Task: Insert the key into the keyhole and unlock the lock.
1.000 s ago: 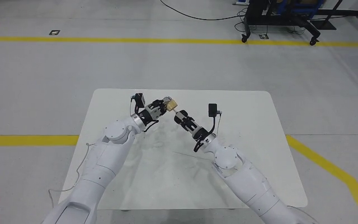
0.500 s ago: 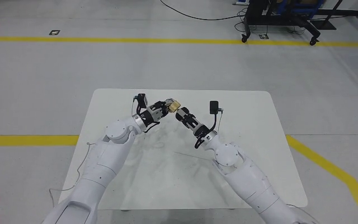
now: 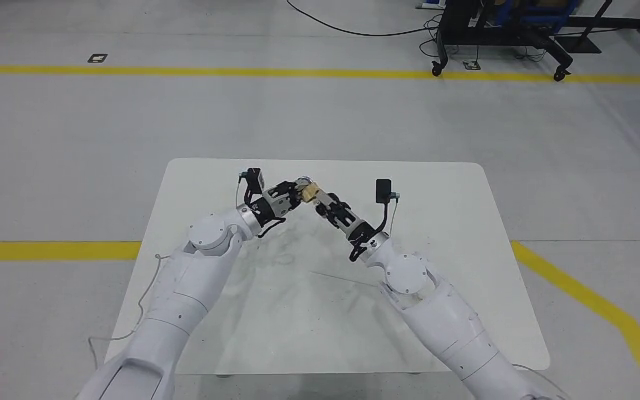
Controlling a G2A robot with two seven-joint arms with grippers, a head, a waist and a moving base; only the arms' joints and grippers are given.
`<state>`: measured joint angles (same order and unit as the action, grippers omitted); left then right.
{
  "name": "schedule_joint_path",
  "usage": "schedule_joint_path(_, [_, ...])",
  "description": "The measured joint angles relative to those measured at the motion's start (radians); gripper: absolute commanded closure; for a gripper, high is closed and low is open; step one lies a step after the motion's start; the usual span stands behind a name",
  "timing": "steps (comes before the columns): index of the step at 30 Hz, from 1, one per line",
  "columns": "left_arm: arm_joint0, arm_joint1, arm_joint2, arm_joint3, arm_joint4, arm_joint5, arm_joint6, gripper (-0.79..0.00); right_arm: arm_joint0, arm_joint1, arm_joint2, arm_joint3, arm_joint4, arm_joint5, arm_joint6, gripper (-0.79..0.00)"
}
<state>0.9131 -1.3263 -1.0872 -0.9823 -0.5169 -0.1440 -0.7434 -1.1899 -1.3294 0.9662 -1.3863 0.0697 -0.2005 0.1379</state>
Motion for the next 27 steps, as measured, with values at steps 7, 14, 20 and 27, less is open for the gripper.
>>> schedule_joint_path(7, [0.0, -0.002, -0.007, 0.006, -0.009, 0.005, 0.003, 0.0, 0.0, 0.0, 0.0, 0.0, 0.0, 0.0, 0.0, -0.785])
schedule_joint_path(14, [-0.003, -0.005, -0.022, 0.027, -0.083, 0.078, -0.027, 0.0, -0.042, 0.011, 0.089, -0.072, 0.168, -0.004, 0.09, 0.0])
schedule_joint_path(20, [-0.013, -0.013, -0.027, 0.058, -0.171, 0.15, -0.079, 0.0, -0.112, 0.029, 0.188, -0.176, 0.285, -0.024, 0.2, 0.0])
schedule_joint_path(27, [-0.029, -0.026, -0.018, 0.093, -0.278, 0.27, -0.143, 0.0, -0.144, 0.034, 0.173, -0.235, 0.235, -0.111, 0.301, 0.0])
